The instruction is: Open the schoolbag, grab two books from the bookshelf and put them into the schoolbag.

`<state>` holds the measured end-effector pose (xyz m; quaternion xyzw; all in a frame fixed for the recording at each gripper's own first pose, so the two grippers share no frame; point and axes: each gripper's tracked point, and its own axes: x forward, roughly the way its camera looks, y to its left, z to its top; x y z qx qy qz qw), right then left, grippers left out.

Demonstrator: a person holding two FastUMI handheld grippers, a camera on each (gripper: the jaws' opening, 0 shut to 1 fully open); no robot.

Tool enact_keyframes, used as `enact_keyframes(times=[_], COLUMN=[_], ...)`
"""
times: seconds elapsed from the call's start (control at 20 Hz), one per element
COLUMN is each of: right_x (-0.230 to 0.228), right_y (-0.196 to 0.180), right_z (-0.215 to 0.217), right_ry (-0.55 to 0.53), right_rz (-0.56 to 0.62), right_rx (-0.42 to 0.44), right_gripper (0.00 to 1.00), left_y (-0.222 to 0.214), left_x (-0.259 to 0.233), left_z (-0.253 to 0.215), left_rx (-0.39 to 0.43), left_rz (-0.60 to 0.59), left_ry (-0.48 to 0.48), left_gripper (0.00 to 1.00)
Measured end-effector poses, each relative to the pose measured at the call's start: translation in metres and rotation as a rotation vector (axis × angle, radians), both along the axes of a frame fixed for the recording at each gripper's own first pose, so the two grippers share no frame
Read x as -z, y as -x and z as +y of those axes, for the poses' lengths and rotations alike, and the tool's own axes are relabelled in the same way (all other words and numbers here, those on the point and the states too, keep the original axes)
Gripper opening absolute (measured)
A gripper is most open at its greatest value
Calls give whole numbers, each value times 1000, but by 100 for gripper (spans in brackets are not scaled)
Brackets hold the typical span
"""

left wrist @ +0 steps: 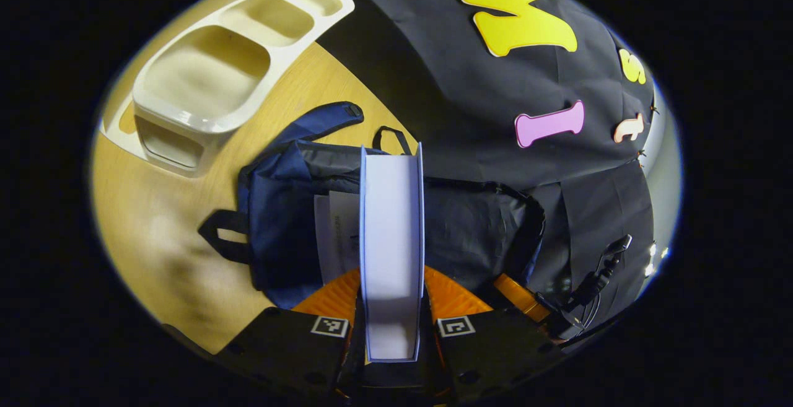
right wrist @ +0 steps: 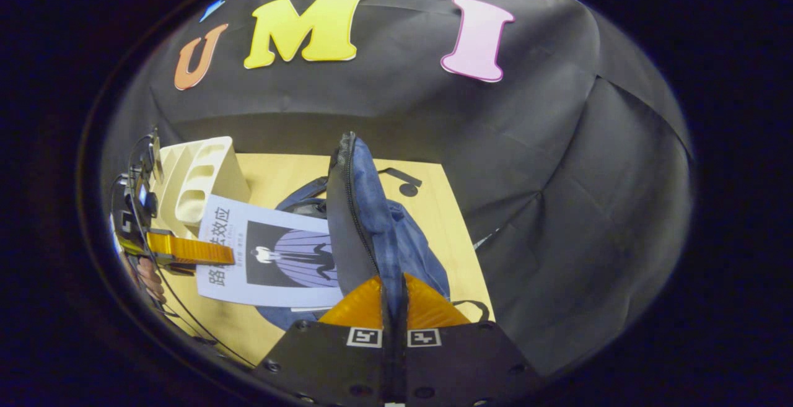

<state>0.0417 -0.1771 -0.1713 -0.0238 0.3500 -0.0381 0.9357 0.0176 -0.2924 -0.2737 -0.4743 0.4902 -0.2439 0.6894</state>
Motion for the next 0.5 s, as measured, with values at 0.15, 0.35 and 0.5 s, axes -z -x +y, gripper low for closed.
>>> enact_keyframes(times=[0.15,0.35,0.5], right_x=[-4,-10,-13], right_y=[-1,-3,-4], right_z=[2,10,16], right_ry=[0,16,16], right_rz=[-7,-23,-26], right_rx=[-8,-36,-56], right_gripper=[0,0,0], left_y=[-6,-14,-17], left_x=[8,17,25], left_z=[-19,-40,-54], left_rx=[-17,-33,-48], left_rz=[3,16,42], left_ry=[35,74,118], left_gripper=[38,38,38])
